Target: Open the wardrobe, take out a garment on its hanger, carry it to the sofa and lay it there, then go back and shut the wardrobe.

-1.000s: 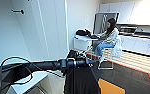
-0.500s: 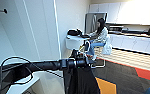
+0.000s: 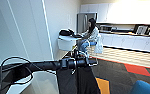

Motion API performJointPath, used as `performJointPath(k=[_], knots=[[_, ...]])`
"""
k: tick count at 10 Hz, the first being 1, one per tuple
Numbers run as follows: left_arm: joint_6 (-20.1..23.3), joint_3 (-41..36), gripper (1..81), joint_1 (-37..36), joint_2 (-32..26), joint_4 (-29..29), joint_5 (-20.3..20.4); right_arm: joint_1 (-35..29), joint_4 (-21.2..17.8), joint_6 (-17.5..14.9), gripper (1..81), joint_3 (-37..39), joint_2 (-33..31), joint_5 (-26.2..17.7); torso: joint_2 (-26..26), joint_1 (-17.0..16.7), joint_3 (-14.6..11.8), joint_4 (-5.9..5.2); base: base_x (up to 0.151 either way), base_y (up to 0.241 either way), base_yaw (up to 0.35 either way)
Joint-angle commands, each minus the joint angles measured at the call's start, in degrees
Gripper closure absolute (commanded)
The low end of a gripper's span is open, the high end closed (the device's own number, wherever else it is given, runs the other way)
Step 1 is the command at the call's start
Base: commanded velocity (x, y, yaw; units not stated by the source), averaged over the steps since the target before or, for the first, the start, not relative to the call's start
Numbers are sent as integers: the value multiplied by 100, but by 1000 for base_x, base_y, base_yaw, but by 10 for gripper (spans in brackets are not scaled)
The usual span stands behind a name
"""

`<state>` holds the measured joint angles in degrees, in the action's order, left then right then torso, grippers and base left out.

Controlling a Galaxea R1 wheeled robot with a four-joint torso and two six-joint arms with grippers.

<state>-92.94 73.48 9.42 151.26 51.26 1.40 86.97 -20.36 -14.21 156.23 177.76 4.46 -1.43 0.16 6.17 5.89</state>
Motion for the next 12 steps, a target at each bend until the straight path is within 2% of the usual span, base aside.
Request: performJointPath(k=[1,12], knots=[[118,-168,811,-1061,1,174,106,-219,-30,-20,10,-42,60,-376,0,0,0,0,0,0,-237],[118,-255,811,-1087,-78,174,106,-210,-56,-20,10,-42,60,-376,0,0,0,0,0,0,-241]])
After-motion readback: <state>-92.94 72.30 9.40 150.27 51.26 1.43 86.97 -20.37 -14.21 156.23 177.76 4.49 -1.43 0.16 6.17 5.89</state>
